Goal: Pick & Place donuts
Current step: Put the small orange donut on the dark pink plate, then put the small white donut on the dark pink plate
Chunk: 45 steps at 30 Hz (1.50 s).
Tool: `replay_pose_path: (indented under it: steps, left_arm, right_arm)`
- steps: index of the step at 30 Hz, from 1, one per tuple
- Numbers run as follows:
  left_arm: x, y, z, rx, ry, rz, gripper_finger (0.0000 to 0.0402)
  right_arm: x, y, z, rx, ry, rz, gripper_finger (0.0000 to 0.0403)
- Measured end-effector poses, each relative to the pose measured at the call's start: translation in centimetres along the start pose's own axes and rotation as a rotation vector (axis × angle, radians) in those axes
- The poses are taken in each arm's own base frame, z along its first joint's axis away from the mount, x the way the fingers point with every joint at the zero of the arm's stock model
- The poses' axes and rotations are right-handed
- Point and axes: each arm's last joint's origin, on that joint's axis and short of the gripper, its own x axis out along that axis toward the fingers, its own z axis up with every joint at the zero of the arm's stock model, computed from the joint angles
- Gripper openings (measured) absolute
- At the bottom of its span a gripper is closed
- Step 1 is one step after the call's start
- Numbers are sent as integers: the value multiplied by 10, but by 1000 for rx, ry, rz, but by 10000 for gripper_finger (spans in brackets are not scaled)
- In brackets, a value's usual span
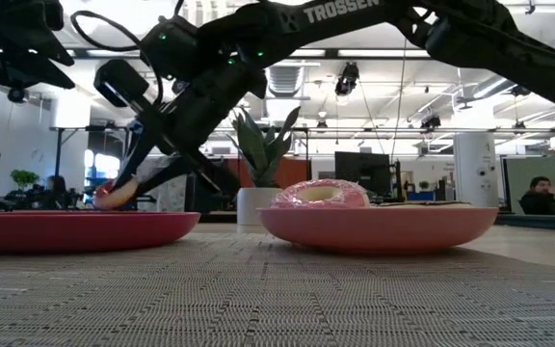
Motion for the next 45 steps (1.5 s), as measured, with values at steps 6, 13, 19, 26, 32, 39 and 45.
replay_pose_path:
  steps: [6,13,19,26,32,39,45]
  left_arm:
    - [0,2,-2,19,11,14,172]
    - [0,2,-2,26,13,17,172]
    - [0,2,-2,33,13,16,172]
    - [0,2,-2,33,13,16,172]
    - [0,2,-2,30,13,16,172]
    - [0,2,-2,13,11,15,172]
    - [0,2,-2,9,10,14,172]
  right_arm:
    - [-1,-5,-2,31,8,-56,128]
    - [-15,-5,-7,-7,-10,-165,154]
    - [-41,1,-9,-71,-47,-245,155]
    - [-94,-18,-29,-167,-28,-772,156]
    - [-116,-60,-10,-66,82,-905,145]
    - [-155,-105,4,104,68,-873,139]
    - [-169,-122,-2,172,-90,-542,139]
